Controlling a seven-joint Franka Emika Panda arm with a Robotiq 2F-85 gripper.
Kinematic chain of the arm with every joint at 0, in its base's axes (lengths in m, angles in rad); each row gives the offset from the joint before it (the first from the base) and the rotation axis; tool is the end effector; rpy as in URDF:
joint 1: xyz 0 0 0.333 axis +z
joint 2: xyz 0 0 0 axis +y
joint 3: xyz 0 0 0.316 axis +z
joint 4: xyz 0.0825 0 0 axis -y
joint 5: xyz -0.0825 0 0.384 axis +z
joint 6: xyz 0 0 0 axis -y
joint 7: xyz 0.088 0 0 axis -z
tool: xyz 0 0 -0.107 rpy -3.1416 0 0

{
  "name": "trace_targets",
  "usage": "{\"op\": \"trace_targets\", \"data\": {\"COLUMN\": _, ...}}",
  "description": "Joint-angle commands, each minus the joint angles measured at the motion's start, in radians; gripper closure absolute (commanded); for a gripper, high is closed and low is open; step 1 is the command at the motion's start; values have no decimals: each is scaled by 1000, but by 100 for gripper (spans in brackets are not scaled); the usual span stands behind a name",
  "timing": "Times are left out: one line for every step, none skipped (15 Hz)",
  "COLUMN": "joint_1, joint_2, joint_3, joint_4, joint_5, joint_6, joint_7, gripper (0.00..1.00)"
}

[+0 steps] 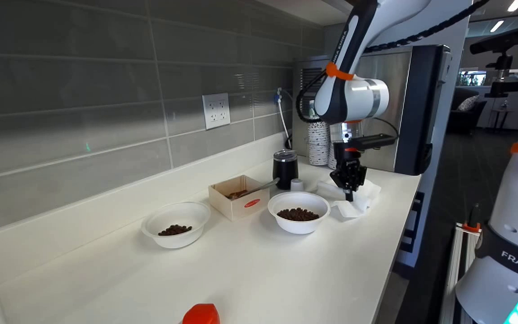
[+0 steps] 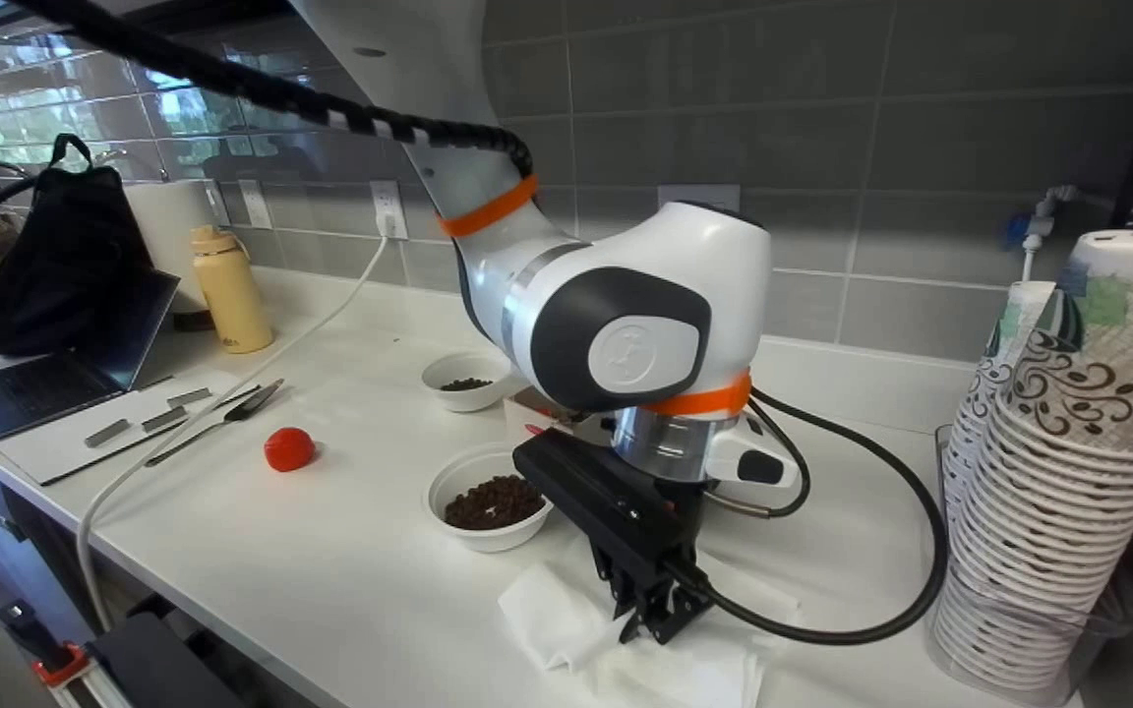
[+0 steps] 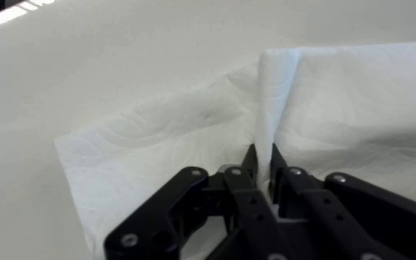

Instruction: Use the paper towel to clean the left part of the counter

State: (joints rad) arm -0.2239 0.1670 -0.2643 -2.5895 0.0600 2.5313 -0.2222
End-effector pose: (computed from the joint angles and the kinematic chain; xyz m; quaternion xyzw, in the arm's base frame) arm 0.3659 -0.2007 0.1846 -0.9813 0.1585 0.1046 0.0309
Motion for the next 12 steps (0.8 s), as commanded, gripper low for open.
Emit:
{"op": "trace_targets", "data": {"joint_1": -35, "joint_2": 41, "joint_3": -27, "joint_4": 25, "joint_5": -58, "joint_6": -24, "joint_7": 65, "gripper": 98}}
{"op": "trace_targets", "data": {"joint_1": -38, "joint_2": 33, "joint_3": -41, "joint_4": 25, "joint_5": -81, "joint_6": -31, "joint_7": 89, "gripper": 98}}
{"op": "trace_targets", "data": {"joint_1": -43, "joint_2": 27, "joint_3": -63, "joint_4": 22, "joint_5": -119, "joint_6": -29, "joint_7": 121, "gripper": 98}}
{"op": "trace_targets", "data": {"joint_1": -49, "joint_2": 23, "joint_3": -76, "joint_4": 22, "joint_5": -139, "joint_6": -31, "joint_7": 138, "gripper": 98}}
{"op": "trace_targets", "data": {"joint_1": -55, "joint_2": 24, "joint_3": -91, "joint_4": 27, "joint_5": -164, "joint_6": -25, "joint_7": 161, "gripper": 98}}
{"op": "trace_targets", "data": {"joint_1": -66, "joint_2": 27, "joint_3": -95, "joint_4": 35, "joint_5": -160, "joint_6": -13, "joint_7": 152, "gripper": 98}}
{"op": "trace_targets", "data": {"joint_1": -71, "joint_2": 25, "joint_3": -100, "joint_4": 39, "joint_5": -163, "joint_6": -11, "joint_7": 159, "gripper": 98}}
{"op": "trace_targets", "data": {"joint_1": -80, "joint_2": 32, "joint_3": -98, "joint_4": 55, "joint_5": -150, "joint_6": -4, "joint_7": 148, "gripper": 98}}
{"op": "trace_targets", "data": {"joint_1": -90, "joint_2": 32, "joint_3": -89, "joint_4": 66, "joint_5": -119, "joint_6": -3, "joint_7": 125, "gripper": 98}}
{"op": "trace_targets", "data": {"joint_1": -93, "joint_2": 34, "joint_3": -81, "joint_4": 84, "joint_5": -102, "joint_6": -8, "joint_7": 120, "gripper": 98}}
{"op": "trace_targets", "data": {"joint_1": -91, "joint_2": 39, "joint_3": -73, "joint_4": 105, "joint_5": -100, "joint_6": -10, "joint_7": 121, "gripper": 98}}
{"op": "trace_targets", "data": {"joint_1": -89, "joint_2": 47, "joint_3": -60, "joint_4": 130, "joint_5": -83, "joint_6": -16, "joint_7": 112, "gripper": 98}}
